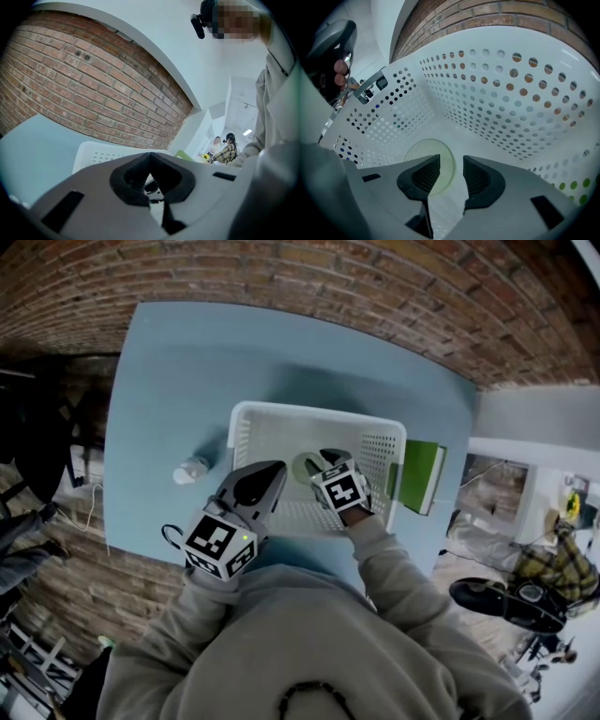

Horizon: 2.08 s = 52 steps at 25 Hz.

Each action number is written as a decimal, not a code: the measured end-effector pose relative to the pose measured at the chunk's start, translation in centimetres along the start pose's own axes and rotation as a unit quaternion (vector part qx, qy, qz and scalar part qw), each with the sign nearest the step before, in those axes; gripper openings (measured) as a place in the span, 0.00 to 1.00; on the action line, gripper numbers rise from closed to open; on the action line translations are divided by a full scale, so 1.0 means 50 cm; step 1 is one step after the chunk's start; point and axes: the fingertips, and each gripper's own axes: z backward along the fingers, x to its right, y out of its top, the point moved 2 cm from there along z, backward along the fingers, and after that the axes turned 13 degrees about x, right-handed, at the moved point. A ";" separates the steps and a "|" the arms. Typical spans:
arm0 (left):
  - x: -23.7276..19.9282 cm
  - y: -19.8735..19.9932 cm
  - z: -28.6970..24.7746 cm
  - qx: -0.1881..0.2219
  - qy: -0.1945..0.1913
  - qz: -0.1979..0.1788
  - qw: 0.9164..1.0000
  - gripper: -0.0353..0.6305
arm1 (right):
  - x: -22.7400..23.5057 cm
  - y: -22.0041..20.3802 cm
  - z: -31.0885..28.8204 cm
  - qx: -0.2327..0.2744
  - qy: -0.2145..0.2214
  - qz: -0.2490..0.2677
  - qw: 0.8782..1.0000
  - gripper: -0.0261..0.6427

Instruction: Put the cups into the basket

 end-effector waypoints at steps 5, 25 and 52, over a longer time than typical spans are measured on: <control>-0.002 -0.001 0.001 0.002 0.003 0.008 1.000 0.05 | -0.001 -0.004 0.003 -0.002 0.006 -0.006 1.000 0.26; 0.023 0.015 0.015 0.012 0.001 0.013 1.000 0.05 | 0.003 0.061 0.070 0.051 -0.009 -0.013 0.999 0.24; 0.208 0.014 0.153 0.021 -0.018 -0.055 0.998 0.05 | -0.085 0.040 0.297 0.134 -0.034 -0.009 0.990 0.06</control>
